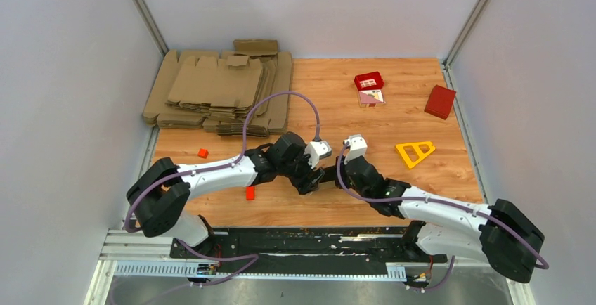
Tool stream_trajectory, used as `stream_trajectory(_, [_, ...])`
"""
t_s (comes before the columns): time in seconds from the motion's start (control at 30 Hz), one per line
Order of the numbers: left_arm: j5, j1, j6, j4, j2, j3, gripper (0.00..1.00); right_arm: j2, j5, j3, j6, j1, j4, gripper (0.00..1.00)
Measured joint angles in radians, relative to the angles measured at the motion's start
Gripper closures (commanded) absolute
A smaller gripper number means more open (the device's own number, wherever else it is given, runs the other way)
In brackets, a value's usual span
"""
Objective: Fold the paper box
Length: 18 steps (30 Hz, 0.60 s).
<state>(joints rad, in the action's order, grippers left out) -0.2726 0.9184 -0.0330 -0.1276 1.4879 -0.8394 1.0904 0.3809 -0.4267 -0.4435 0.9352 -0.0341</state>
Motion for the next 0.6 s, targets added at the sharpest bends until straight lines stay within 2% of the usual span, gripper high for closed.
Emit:
stream_trajectory(0.1, [0.008, 0.002, 0.005, 0.008, 0.0, 0.003, 0.38, -0.038, -0.002, 0.0, 0.0, 0.0, 0.033, 0.61])
stream_trajectory(0.23, [0.017, 0.002, 0.013, 0.019, -0.006, 0.014, 0.4, -0.113, -0.011, 0.0, 0.0, 0.0, 0.09, 0.52])
stream_trajectory(0.6, [0.032, 0.004, 0.016, 0.051, -0.045, 0.041, 0.48, -0.37, -0.032, 0.0, 0.0, 0.0, 0.285, 0.39])
